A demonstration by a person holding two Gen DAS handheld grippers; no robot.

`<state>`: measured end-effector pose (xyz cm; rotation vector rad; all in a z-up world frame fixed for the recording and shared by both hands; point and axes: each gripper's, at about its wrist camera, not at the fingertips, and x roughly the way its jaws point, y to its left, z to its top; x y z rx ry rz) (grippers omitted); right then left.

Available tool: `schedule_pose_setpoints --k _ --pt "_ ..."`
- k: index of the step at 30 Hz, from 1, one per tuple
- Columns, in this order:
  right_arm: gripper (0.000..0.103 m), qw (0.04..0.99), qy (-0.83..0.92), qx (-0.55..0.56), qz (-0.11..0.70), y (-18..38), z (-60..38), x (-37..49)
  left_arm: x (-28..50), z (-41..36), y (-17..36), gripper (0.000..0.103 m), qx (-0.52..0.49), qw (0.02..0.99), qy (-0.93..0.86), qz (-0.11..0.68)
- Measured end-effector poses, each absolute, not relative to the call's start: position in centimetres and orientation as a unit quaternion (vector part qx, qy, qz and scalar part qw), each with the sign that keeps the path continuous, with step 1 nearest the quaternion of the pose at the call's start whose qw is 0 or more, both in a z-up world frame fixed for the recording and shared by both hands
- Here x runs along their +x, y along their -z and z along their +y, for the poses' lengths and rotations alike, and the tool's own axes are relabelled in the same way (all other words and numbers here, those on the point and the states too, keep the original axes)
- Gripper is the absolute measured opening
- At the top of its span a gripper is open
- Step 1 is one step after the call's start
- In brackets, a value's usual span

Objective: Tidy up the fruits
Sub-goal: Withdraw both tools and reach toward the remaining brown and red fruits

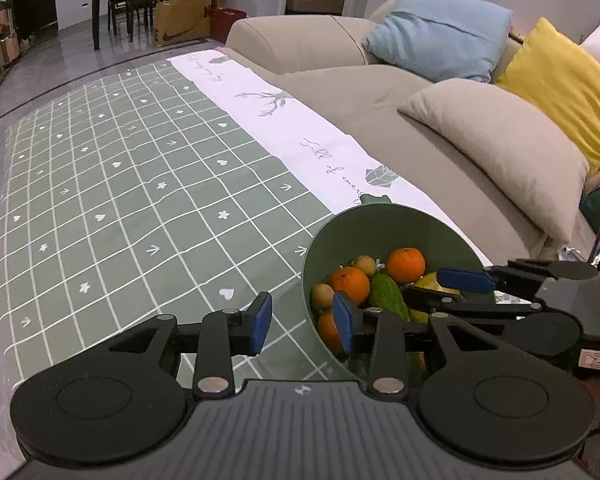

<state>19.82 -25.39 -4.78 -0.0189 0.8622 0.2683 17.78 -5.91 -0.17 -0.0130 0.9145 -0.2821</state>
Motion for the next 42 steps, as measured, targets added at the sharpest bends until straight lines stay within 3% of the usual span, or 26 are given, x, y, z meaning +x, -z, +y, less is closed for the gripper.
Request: schedule_pose_setpoints --k 6,8,15,18,42 --pt "0.044 0.907 -0.110 0.006 0.406 2.5 -24.5 15.7 14.2 -5.5 -1.2 0.045 0.006 0.898 0.128 0.422" --pt "0.055 0.911 -0.102 0.011 0.399 1.8 -24.1 14.1 13.0 -5.4 -1.4 0.045 0.011 0.901 0.125 0.414" --pt "0.059 0.918 -0.091 0.025 0.385 1.2 -22.6 9.3 9.6 -4.4 -1.0 0.047 0.012 0.907 0.112 0.405" --pt "0.071 0.920 -0.085 0.037 0.381 1.5 -22.0 7.4 8.7 -4.0 -0.3 0.047 0.012 0.906 0.102 0.411" --pt "0.077 0.886 -0.088 0.037 0.455 7.9 -17.7 7.5 8.5 0.4 6.7 0.048 -0.053 0.873 0.062 0.481"
